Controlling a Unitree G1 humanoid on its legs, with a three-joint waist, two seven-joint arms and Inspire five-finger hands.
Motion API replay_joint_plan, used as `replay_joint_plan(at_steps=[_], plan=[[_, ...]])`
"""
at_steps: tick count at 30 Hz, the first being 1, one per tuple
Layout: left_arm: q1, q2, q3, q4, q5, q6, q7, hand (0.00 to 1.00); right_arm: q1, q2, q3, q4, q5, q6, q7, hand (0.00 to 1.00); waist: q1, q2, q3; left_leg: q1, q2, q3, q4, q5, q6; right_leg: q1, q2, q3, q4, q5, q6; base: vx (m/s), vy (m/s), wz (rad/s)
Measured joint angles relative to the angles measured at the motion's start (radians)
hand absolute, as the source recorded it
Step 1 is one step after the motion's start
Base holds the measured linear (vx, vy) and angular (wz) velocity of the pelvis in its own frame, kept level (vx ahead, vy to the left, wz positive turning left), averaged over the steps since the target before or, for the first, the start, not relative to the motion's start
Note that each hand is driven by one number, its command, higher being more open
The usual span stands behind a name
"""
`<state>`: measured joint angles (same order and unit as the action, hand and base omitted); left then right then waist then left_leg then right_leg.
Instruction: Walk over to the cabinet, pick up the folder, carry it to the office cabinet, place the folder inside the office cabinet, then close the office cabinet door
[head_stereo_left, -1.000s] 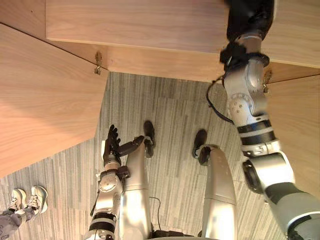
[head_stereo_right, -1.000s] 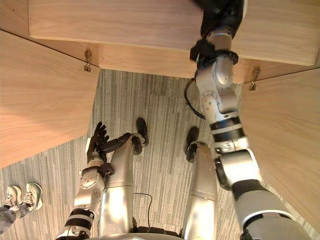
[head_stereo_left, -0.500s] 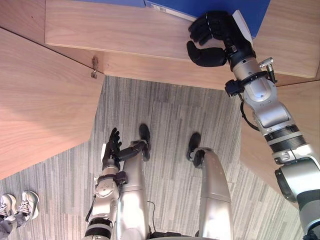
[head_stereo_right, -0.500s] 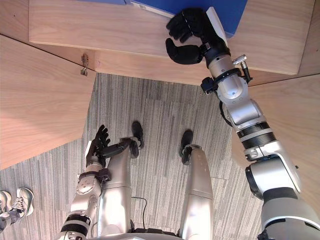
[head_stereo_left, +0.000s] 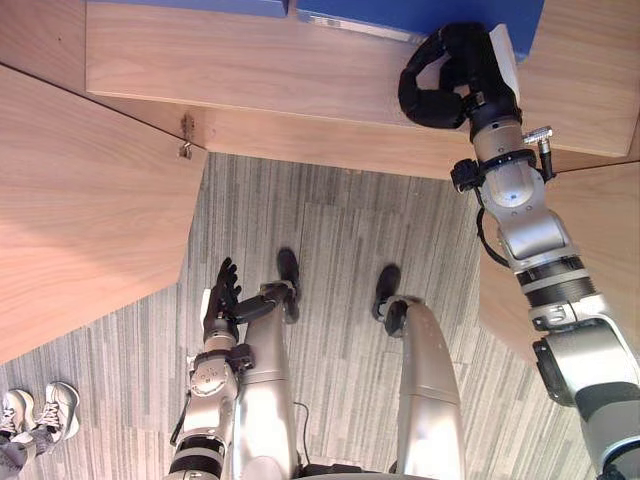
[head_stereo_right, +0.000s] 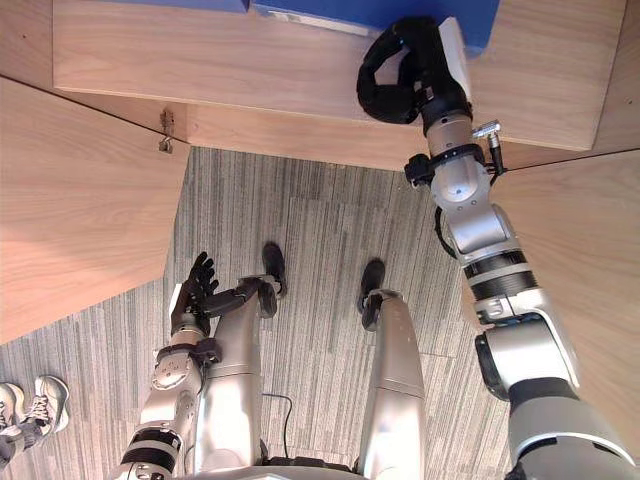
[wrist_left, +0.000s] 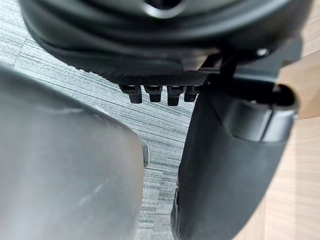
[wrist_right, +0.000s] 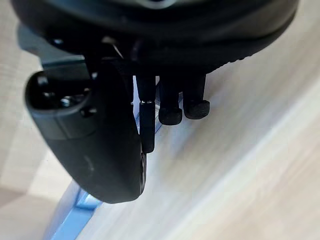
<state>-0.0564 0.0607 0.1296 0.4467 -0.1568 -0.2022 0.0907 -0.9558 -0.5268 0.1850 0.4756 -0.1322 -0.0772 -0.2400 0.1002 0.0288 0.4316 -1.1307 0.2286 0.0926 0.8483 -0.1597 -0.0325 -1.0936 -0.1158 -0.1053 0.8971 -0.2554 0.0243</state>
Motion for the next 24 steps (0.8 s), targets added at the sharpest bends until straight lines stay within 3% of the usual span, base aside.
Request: replay_joint_plan(at_steps=[4, 10, 13, 16, 20, 24], plan=[[0.0, -0.002, 0.0, -0.003, -0.002, 0.0, 0.03, 1.0, -0.034, 0.041, -0.014, 0.037, -0.1, 0.014, -0.045, 0.0, -0.002, 0.0, 0.0, -0.004, -0.002, -0.001, -0.012, 0.007, 0.0, -0.003, 0.0, -0.003, -0.009, 0.004, -0.001, 0.0, 0.0, 0.0], [-0.009, -0.003, 0.0, -0.011, -0.014, -0.011, 0.058, 1.0, -0.116, 0.061, -0.014, 0.104, -0.126, 0.006, -0.097, 0.0, -0.008, 0.0, 0.0, -0.04, -0.011, -0.003, -0.046, 0.05, -0.002, -0.048, -0.008, -0.01, -0.017, 0.023, 0.0, -0.05, -0.008, 0.05], [-0.015, -0.004, -0.001, -0.017, -0.021, -0.013, 0.064, 1.0, -0.165, 0.062, -0.014, 0.14, -0.077, 0.009, -0.098, 0.0, -0.005, 0.0, 0.0, -0.056, -0.013, -0.006, -0.064, 0.076, -0.003, -0.069, -0.011, -0.017, -0.019, 0.04, -0.003, -0.11, -0.021, 0.04], [-0.018, -0.006, 0.0, -0.017, -0.021, -0.013, 0.064, 1.0, -0.152, 0.062, -0.025, 0.084, 0.031, 0.055, -0.102, 0.0, 0.002, 0.0, 0.0, -0.056, -0.004, -0.005, -0.079, 0.087, -0.004, -0.068, -0.012, -0.032, -0.036, 0.052, -0.005, -0.07, -0.016, -0.03], [-0.018, -0.007, 0.0, 0.021, -0.019, 0.016, 0.061, 1.0, 0.136, 0.073, -0.06, -0.294, 0.107, 0.049, -0.114, 0.0, 0.001, 0.0, 0.0, 0.021, 0.003, -0.002, -0.076, 0.083, -0.001, 0.023, -0.007, -0.045, -0.064, 0.064, -0.004, 0.01, -0.006, -0.03], [0.015, -0.031, -0.002, 0.07, 0.006, 0.033, 0.05, 1.0, 0.519, 0.135, -0.055, -0.536, 0.155, -0.044, -0.028, 0.0, -0.022, -0.004, -0.006, 0.231, 0.002, 0.015, -0.132, 0.039, -0.005, 0.248, -0.003, -0.052, -0.16, 0.054, 0.012, 0.07, 0.003, -0.04]])
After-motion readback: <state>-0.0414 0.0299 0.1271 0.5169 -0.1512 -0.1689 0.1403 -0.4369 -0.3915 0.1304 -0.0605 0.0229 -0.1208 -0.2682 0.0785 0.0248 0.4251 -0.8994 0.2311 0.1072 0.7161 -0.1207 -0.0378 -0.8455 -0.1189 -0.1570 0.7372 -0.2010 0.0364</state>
